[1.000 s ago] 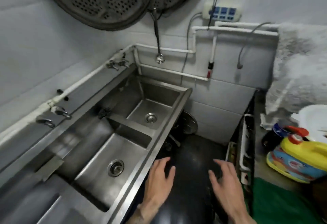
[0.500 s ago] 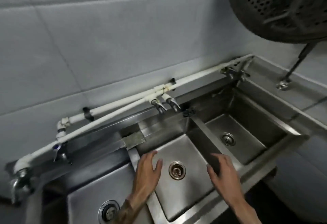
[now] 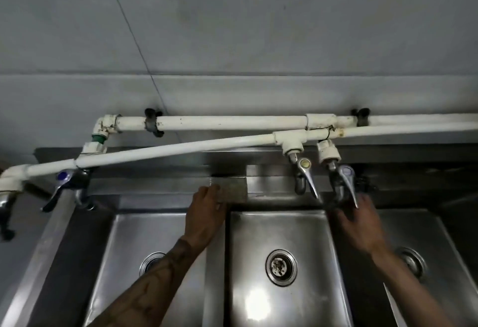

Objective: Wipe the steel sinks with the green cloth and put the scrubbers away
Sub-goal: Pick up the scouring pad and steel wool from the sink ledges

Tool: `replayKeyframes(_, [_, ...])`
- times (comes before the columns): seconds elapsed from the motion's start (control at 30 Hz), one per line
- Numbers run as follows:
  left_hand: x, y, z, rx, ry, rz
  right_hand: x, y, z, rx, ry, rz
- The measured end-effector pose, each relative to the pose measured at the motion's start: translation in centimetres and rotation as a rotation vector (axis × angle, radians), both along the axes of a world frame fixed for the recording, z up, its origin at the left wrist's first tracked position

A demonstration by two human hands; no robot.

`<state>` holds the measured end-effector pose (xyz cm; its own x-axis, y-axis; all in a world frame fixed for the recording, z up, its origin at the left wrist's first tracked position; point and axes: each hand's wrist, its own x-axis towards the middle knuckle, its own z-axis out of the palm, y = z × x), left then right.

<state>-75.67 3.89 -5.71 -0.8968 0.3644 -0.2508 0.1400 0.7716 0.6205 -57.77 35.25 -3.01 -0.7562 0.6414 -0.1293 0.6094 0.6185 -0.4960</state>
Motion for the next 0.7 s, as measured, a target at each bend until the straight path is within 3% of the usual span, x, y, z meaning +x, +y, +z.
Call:
replayKeyframes(0.3, [-5.7, 3.7, -7.3, -0.163, 0.012, 0.179, -3.4, 10.0, -5.3, 0.098, -0.075, -0.047])
replayKeyframes(0.5, [-6.2, 5.0, -8.3, -0.108, -0.094, 0.427, -3.7, 12.4, -6.6, 0.173, -0.157, -0.021])
replayKeyframes(0.7, [-6.7, 4.4, -10.8, 0.008, -0.105, 0.46, -4.1, 12.6, -6.9, 0.245, -0.23, -0.031])
